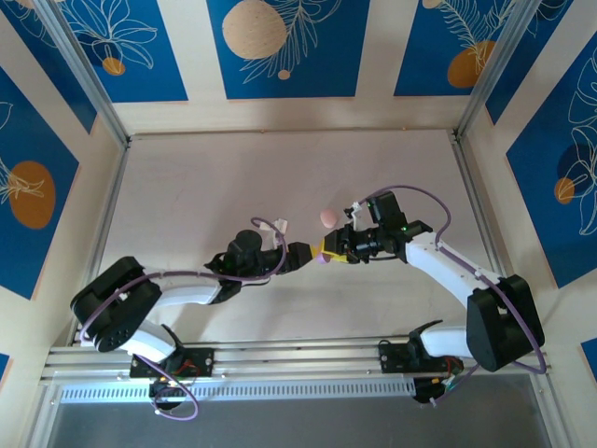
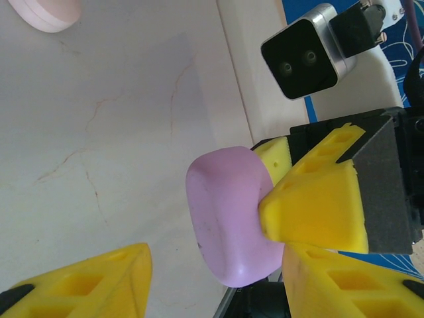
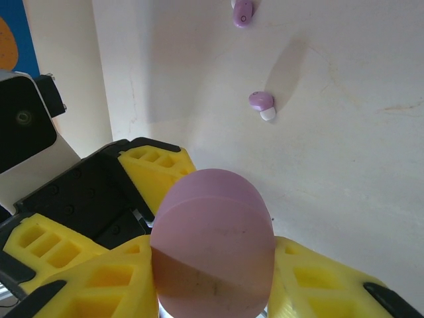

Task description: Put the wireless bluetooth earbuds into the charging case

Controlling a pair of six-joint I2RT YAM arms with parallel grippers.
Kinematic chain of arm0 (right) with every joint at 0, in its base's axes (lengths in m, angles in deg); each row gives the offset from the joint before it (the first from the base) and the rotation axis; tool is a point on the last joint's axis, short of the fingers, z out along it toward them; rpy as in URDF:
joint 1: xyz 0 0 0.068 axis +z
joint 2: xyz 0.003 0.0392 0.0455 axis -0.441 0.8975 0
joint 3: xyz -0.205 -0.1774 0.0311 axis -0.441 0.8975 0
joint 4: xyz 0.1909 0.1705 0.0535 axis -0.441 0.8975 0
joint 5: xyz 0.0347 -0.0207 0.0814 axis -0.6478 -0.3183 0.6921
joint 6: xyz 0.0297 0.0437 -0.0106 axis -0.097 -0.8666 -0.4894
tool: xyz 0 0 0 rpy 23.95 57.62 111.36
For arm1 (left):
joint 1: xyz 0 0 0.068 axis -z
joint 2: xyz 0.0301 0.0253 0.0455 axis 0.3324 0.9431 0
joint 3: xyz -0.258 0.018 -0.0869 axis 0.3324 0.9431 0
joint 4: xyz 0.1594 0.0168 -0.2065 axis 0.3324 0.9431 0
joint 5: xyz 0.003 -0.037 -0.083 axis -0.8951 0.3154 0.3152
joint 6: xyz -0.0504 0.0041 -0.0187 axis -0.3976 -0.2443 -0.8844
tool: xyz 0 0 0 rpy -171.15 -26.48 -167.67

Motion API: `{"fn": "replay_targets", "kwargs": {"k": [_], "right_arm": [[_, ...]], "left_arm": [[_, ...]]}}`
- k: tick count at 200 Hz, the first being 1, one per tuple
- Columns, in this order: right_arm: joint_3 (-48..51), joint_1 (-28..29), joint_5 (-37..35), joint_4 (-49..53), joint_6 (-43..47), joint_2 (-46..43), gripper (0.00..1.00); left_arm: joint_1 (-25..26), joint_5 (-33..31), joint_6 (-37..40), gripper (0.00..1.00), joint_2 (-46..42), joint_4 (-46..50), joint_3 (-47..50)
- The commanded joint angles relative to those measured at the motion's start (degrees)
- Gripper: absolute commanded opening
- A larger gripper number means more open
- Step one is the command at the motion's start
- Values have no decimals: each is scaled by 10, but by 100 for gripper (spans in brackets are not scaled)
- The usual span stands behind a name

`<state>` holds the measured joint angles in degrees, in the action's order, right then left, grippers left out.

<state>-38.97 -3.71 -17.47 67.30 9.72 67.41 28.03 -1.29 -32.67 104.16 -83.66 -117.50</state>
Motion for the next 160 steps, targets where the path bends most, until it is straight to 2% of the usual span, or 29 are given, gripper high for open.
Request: {"fn": "replay_targets", "kwargs": {"k": [1, 75, 160], "right_arm": [[5, 0, 22, -6, -10, 3, 31], [4, -5, 45, -15, -28, -16, 30], [5, -15, 70, -15, -38, -37, 29]], "left_arm": [[5, 14, -5, 54, 10, -24, -3], [5, 2, -5, 52, 23, -26, 11], [5, -15, 9, 51, 17, 20, 15]]}}
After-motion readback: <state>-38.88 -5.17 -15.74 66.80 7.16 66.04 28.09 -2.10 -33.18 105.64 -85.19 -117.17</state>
